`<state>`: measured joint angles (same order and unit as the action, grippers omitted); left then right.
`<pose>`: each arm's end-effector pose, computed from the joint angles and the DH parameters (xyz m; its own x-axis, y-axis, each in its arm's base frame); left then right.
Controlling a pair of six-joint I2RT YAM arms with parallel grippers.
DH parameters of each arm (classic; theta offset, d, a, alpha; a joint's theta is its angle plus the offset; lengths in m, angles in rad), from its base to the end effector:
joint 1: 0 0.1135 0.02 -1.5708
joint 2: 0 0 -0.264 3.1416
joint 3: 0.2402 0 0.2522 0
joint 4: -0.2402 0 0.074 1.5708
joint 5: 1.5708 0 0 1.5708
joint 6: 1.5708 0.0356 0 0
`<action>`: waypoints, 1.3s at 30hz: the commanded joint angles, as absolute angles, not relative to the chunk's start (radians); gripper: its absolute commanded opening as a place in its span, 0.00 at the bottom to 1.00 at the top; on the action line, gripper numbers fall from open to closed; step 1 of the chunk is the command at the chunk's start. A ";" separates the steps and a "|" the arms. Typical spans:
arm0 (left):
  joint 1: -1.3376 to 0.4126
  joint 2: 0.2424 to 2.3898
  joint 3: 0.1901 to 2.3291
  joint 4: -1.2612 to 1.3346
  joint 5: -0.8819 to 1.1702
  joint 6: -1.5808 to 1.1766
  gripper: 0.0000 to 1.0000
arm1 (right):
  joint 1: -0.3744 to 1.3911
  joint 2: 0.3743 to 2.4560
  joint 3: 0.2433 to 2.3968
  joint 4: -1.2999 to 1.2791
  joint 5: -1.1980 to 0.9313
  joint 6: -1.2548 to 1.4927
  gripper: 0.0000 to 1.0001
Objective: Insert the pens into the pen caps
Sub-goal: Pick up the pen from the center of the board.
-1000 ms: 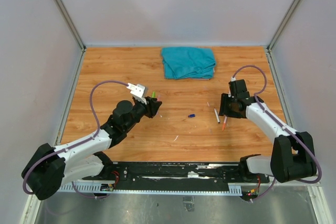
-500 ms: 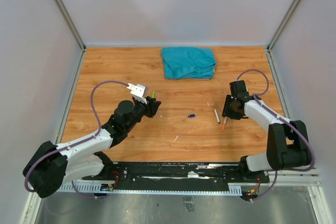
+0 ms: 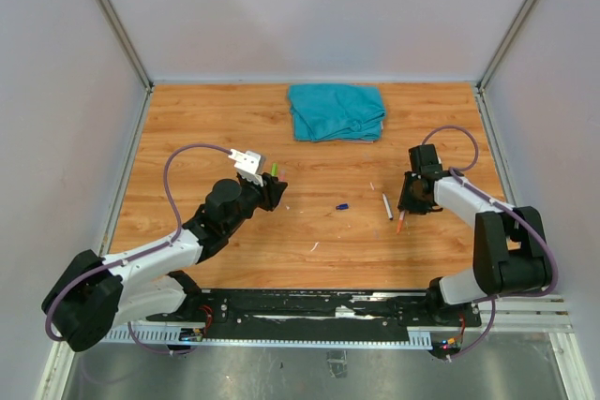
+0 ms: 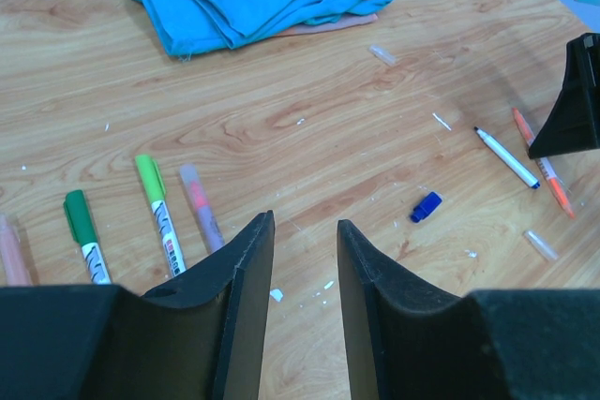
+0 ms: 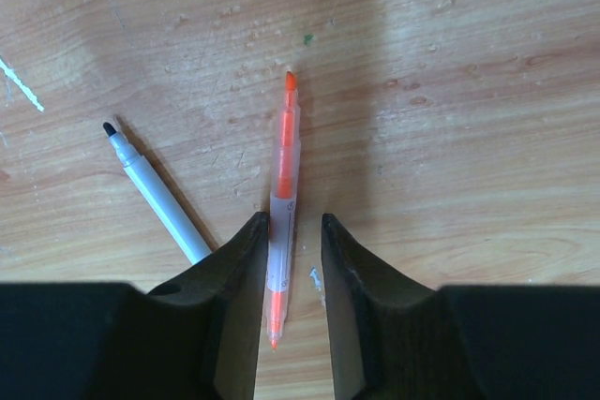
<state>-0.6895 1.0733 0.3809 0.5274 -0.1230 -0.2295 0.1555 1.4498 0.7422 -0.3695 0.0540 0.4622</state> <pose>0.1792 -0.1421 0.2173 -0.2458 -0.0900 -0.9651 0.4950 0.8444 -0.2048 0.2623 0.0392 0.1655 -0.8364 0.3196 -0.4454 0.2721 0.9473 0.1688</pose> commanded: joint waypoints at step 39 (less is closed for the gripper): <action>-0.684 1.129 0.449 0.700 0.028 -0.380 0.41 | 0.341 0.891 0.520 0.079 -0.341 0.596 0.06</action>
